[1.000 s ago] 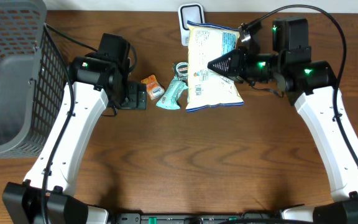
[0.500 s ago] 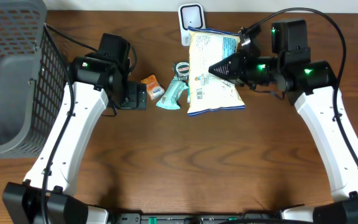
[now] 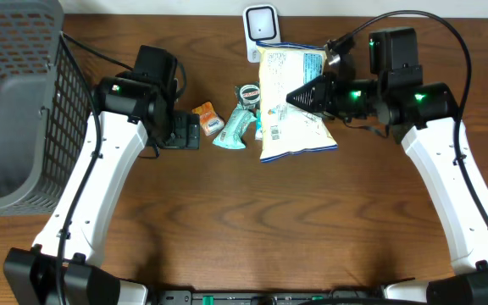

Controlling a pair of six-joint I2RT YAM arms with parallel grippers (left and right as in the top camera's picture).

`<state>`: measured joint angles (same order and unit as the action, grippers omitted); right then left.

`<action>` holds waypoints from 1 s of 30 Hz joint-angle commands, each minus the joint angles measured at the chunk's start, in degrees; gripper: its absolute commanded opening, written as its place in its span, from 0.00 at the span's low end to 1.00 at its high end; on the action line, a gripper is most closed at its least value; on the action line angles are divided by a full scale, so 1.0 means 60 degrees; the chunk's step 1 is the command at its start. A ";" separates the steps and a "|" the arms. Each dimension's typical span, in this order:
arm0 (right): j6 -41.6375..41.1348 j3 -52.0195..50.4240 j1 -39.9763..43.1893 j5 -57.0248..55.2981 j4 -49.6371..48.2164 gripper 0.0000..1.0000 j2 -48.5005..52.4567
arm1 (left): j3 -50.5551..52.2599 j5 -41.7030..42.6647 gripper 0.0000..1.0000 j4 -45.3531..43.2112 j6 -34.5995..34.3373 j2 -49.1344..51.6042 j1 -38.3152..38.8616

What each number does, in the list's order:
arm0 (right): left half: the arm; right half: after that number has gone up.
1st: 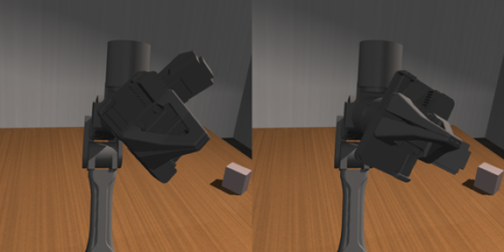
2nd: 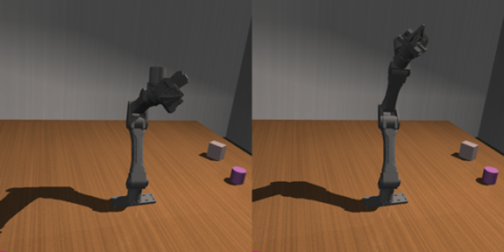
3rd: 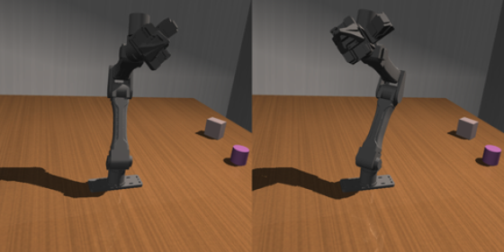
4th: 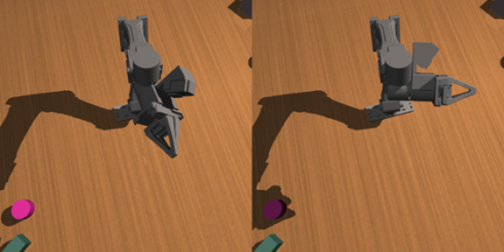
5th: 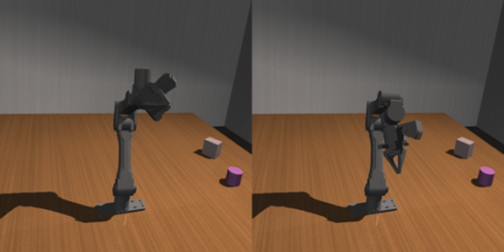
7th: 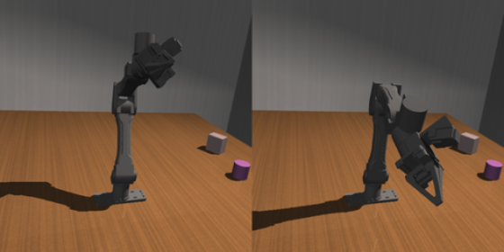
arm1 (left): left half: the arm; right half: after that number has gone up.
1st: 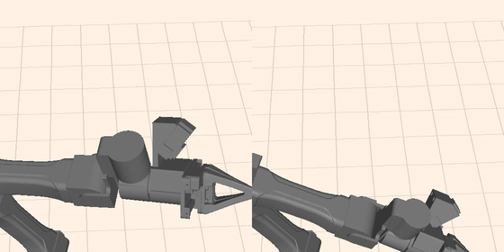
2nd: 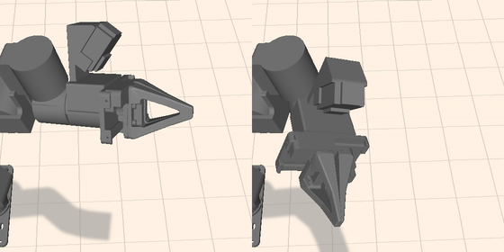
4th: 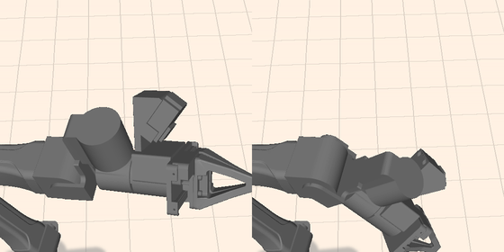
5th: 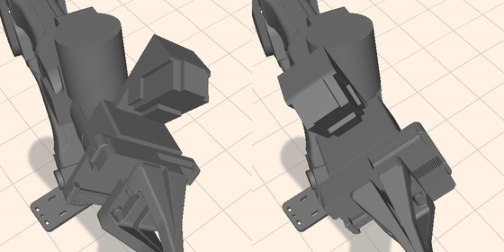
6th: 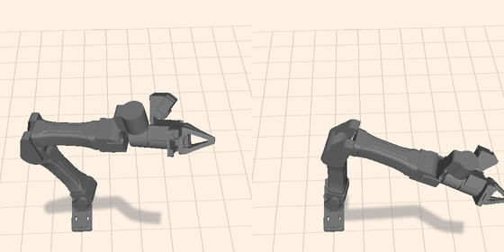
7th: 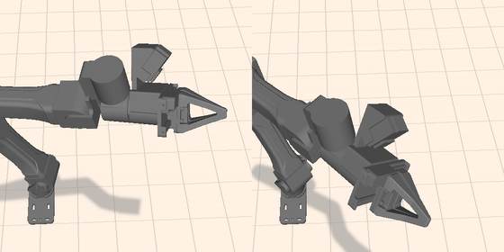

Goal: Scan the item barcode

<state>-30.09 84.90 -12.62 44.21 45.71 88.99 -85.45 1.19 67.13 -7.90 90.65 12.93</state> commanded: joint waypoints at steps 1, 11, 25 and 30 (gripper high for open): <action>0.0321 0.0069 -0.0040 -0.0062 0.0007 0.01 -0.0080 | 0.0029 -0.0051 0.98 0.0036 -0.0051 0.0025 0.0004; 0.1814 0.0051 -0.0036 0.0193 0.0310 0.01 -0.0080 | 0.0029 -0.0051 0.98 0.0036 -0.0051 0.0025 0.0004; 0.1588 0.0007 -0.0040 -0.1118 0.0455 0.01 -0.0080 | 0.0029 -0.0051 0.98 0.0033 -0.0051 0.0025 0.0004; 0.1588 -0.0102 -0.0040 -0.2845 0.0849 0.01 -0.0080 | 0.0029 -0.0051 0.98 0.0036 -0.0051 0.0025 0.0004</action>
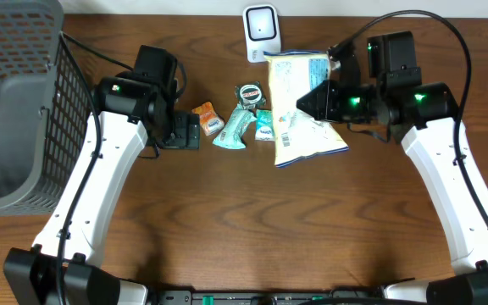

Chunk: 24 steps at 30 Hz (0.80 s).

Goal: Scan the item barcode

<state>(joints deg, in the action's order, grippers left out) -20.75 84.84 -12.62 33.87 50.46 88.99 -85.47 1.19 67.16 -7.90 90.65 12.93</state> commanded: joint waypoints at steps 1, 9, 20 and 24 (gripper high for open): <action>0.0033 -0.0117 -0.0040 -0.1271 0.0066 0.01 -0.0080 | 0.0033 -0.0051 0.98 0.0033 -0.0051 0.0025 0.0004; 0.0015 -0.1872 -0.0076 -0.7938 -0.0896 0.01 -0.0073 | 0.0033 -0.0051 0.98 0.0033 -0.0051 0.0025 0.0004; 0.1133 -0.2244 -0.0109 -1.2531 -0.1483 0.01 0.0517 | 0.0033 -0.0051 0.98 0.0033 -0.0051 0.0025 0.0004; 0.1628 -0.2244 -0.0146 -1.3063 -0.1541 0.01 0.1606 | 0.0033 -0.0051 0.98 0.0033 -0.0051 0.0025 0.0004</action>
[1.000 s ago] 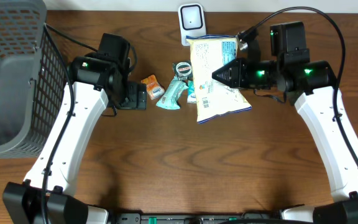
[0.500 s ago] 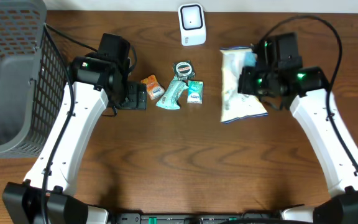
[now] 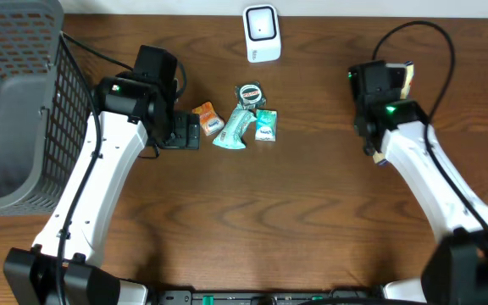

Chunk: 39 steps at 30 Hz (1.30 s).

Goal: Scan the item barcode

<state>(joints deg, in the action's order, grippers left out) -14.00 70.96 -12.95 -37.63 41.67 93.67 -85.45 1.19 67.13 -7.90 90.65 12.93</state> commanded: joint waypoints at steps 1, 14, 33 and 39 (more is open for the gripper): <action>0.0572 0.0069 -0.0124 -0.1268 -0.0044 0.01 0.1086 | 0.0029 -0.0051 0.98 0.0033 -0.0051 0.0025 0.0004; 0.0444 0.0091 -0.2065 0.2998 0.0259 0.43 0.2175 | 0.0029 -0.0051 0.98 0.0036 -0.0051 0.0025 0.0004; -0.0379 0.2590 -0.0506 0.4266 0.2029 0.87 0.2025 | 0.0029 -0.0051 0.98 0.0036 -0.0051 0.0025 0.0004; -0.0266 0.1348 0.0477 0.4972 0.1271 0.83 0.2124 | 0.0029 -0.0051 0.98 0.0033 -0.0051 0.0025 0.0004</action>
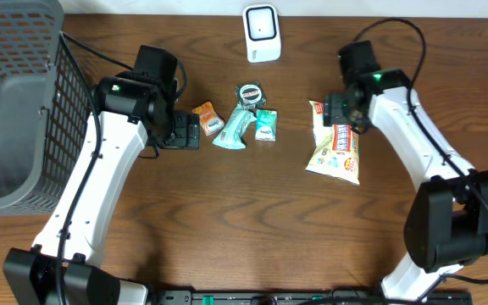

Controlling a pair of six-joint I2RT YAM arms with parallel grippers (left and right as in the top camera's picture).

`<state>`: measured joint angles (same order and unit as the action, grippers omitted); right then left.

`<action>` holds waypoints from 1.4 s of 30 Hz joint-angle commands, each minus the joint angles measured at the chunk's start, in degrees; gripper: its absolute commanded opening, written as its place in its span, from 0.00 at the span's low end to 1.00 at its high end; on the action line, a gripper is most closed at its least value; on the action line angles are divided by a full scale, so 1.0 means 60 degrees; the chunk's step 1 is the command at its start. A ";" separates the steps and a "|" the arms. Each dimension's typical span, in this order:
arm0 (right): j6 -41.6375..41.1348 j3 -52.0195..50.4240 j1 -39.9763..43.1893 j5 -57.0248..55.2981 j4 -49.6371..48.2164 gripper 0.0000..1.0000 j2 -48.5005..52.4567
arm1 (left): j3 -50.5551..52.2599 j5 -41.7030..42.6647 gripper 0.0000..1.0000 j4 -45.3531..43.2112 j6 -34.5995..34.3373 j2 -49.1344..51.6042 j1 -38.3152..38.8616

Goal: Scan the item barcode

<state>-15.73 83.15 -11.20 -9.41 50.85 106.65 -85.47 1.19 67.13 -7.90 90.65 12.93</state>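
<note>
A yellow-and-red snack bag (337, 152) lies lengthwise right of centre, printed front up. My right gripper (335, 112) is over its upper end and appears shut on it; the arm hides the fingertips. The white barcode scanner (261, 32) stands at the table's back edge, to the upper left of the bag. My left gripper (186, 131) rests low on the table next to an orange packet (207, 119). Its jaws are too dark to read.
A teal pouch (234, 129), a small green pack (265, 124) and a round tin (249, 92) lie clustered below the scanner. A grey mesh basket (7, 93) fills the far left. Bare wood stretches across the front of the table.
The right arm has swung back towards the middle. The bag, which was nearly hidden behind the arm, now shows its red-and-yellow front below the gripper. The left arm is unchanged.
First my right gripper held the bag back side up, just below the scanner. Then the bag was a little to the right. Later the arm was turned away at the right with the bag nearly hidden. Now the bag is front side up right of centre.
</note>
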 commanded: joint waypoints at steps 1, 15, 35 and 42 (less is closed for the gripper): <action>0.0033 -0.0892 0.0211 0.0404 -0.0444 0.81 -0.0033 | 0.0033 -0.0051 0.98 0.0033 -0.0051 0.0025 0.0004; 0.0087 -0.3118 0.0051 0.1468 -0.2579 0.01 -0.0033 | 0.0033 -0.0051 0.98 0.0033 -0.0051 0.0025 0.0004; -0.0095 0.0342 -0.1843 0.0146 -0.5734 0.01 -0.0342 | 0.0033 -0.0051 0.98 0.0033 -0.0051 0.0025 0.0004; -0.0208 0.3129 -0.2011 0.0131 -0.7002 0.01 0.1614 | 0.0033 -0.0051 0.98 0.0033 -0.0051 0.0025 0.0004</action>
<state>-16.58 92.07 -23.16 -6.90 8.86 108.49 -85.47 1.19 67.09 -7.90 90.65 12.93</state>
